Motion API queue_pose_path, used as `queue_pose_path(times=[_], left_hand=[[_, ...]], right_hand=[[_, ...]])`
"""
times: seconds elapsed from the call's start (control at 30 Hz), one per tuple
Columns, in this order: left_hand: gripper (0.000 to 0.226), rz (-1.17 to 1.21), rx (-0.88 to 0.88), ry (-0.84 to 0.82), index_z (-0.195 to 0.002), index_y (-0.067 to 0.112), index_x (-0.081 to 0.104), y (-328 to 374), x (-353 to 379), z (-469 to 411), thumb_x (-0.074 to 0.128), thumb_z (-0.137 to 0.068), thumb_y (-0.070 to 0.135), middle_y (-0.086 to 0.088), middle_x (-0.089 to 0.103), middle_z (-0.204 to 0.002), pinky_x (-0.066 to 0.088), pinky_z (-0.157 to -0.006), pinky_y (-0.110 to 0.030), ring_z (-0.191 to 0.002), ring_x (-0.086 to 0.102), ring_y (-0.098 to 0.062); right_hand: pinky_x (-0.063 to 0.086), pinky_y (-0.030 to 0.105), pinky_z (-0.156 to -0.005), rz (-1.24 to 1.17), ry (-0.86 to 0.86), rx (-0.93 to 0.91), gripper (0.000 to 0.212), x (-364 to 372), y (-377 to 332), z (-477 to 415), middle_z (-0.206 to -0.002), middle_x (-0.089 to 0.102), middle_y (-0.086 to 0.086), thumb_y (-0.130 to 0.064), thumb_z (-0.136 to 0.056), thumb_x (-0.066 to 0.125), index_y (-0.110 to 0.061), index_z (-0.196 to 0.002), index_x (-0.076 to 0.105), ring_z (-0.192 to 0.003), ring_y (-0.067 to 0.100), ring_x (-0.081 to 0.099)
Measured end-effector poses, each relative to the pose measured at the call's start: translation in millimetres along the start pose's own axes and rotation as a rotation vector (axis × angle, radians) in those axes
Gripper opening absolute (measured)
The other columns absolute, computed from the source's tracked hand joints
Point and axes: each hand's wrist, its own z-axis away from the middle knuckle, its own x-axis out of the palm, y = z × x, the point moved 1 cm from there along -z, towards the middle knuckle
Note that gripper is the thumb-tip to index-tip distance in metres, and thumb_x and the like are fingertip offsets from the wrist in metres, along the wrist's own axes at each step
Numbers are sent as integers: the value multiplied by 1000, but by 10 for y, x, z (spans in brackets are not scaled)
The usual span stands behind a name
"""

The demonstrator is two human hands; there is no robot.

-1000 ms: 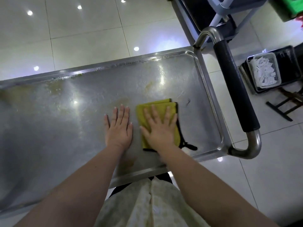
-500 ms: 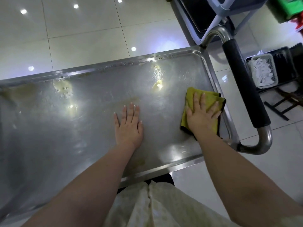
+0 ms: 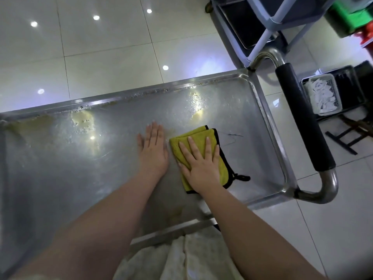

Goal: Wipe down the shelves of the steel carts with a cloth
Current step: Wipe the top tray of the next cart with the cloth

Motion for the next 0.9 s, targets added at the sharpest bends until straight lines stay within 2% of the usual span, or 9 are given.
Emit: queue_pose_path(times=[0.17,0.27,0.33,0.4,0.5,0.6,0.67,0.8,0.9], left_hand=[[64,-101,-32,-122,-155,19,6,-64,5,-260,17,-96,41,-1,4,-163,-7,-119,-45,-150,0,-20],[64,-121,-68,-128,-156,23,4,-59,5,-271,13,-96,44,3,1,-163,-10,-118,-41,-150,-1,-18],[66,-128,-77,-128,-156,24,3,-50,-11,-301,10,-94,45,4,-1,-163,-11,-118,-40,-150,-2,-17],[67,-124,-78,-133,-156,25,2,-40,-19,-352,8,-93,46,5,-4,-163,-14,-117,-38,-150,-3,-17],[67,-144,-80,-146,-155,26,-2,-2,-19,-437,5,-92,47,5,-7,-163,-17,-116,-37,-150,-6,-16],[67,-150,-91,-144,-155,25,-3,2,-14,-499,5,-93,46,4,-5,-163,-13,-118,-40,-150,-5,-17],[66,-145,-91,-140,-155,23,-1,-13,-19,-520,6,-93,46,4,-4,-163,-11,-119,-40,-150,-4,-17],[69,-142,-111,-134,-156,19,1,-35,-17,-547,5,-93,46,2,-4,-163,-10,-120,-41,-150,-5,-15],[70,-156,-124,-148,-155,16,-2,-49,4,-555,0,-92,47,2,-6,-163,-9,-120,-42,-149,-9,-13]], right_hand=[[3,66,-114,-25,14,-56,63,-19,68,-36,-163,6,-9,-64,-96,22,-42,-154,8,-147,45,0],[2,65,-113,2,-7,-112,62,-107,426,-148,-162,9,-12,-65,-95,20,-45,-153,10,-147,44,3],[-7,63,-114,16,-33,-32,61,-230,876,-339,-160,-5,-15,-66,-94,12,-48,-150,-5,-147,43,-7],[-10,62,-115,26,-44,141,60,-365,1389,-557,-158,-17,-15,-64,-95,6,-47,-148,-16,-146,41,-14],[-6,66,-113,-41,-52,357,62,-534,1837,-831,-161,-15,-13,-64,-94,5,-46,-148,-18,-146,41,-15],[-7,68,-111,-96,-32,445,62,-585,1596,-1022,-162,-11,-12,-61,-97,10,-43,-152,-11,-145,45,-16],[-8,68,-111,-85,-30,365,63,-586,1184,-1155,-162,-12,-12,-60,-97,13,-41,-152,-10,-144,46,-16],[-16,66,-109,-13,-63,-3,62,-470,208,-1272,-158,-22,-13,-61,-97,11,-42,-150,-15,-142,46,-24],[-16,66,-109,24,-92,-196,62,-394,-51,-1211,-160,-19,-13,-64,-96,7,-43,-150,-15,-143,43,-25]])
